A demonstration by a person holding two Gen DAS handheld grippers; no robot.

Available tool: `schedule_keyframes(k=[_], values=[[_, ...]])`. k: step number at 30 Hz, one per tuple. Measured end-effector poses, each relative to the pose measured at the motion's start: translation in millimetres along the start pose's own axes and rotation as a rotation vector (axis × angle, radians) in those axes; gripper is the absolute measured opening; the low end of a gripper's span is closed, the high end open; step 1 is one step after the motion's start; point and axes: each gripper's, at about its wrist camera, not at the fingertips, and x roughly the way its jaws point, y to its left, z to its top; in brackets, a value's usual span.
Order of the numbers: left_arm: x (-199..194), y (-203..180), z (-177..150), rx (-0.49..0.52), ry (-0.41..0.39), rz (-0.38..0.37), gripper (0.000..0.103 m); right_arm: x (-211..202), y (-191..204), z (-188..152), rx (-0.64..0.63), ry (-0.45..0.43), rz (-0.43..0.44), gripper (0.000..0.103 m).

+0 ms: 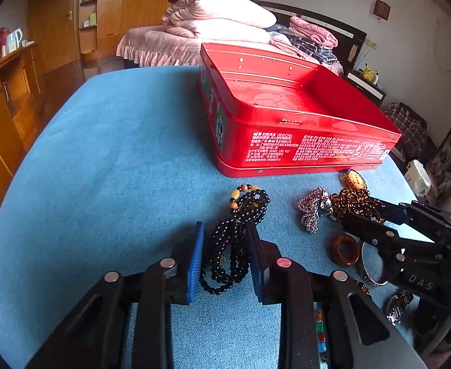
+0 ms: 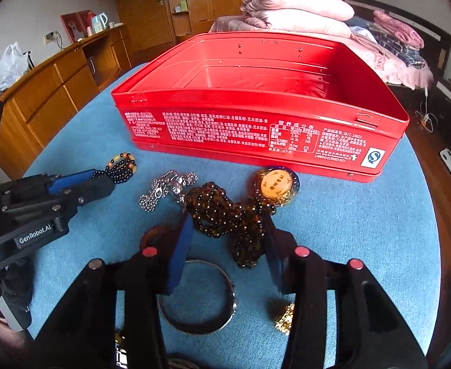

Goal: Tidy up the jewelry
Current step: 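Grasp the black bead necklace with the left tool while the right tool grasps the amber strand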

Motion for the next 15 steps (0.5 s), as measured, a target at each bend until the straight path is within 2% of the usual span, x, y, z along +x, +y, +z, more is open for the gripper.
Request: schedule_keyframes(k=[2, 3, 8, 11, 15], values=[[0, 0, 1, 0.001, 0.0, 0.004, 0.027, -2, -5, 0, 0.024, -0.008, 0.023, 0.034], [0, 0, 1, 0.0, -0.001, 0.006, 0.026, -2, -7, -1, 0.034, -0.01, 0.031, 0.027], [-2, 4, 0, -0.029, -0.011, -0.011, 0.022, -11, -12, -5, 0.063, -0.029, 0.056, 0.021], [-5, 6, -1, -0.046, -0.018, -0.018, 0.022, -22, -13, -9, 0.071, -0.053, 0.064, 0.011], [-11, 3, -2, -0.051, -0.038, -0.018, 0.022, -33, -17, -12, 0.079, -0.067, 0.05, 0.007]])
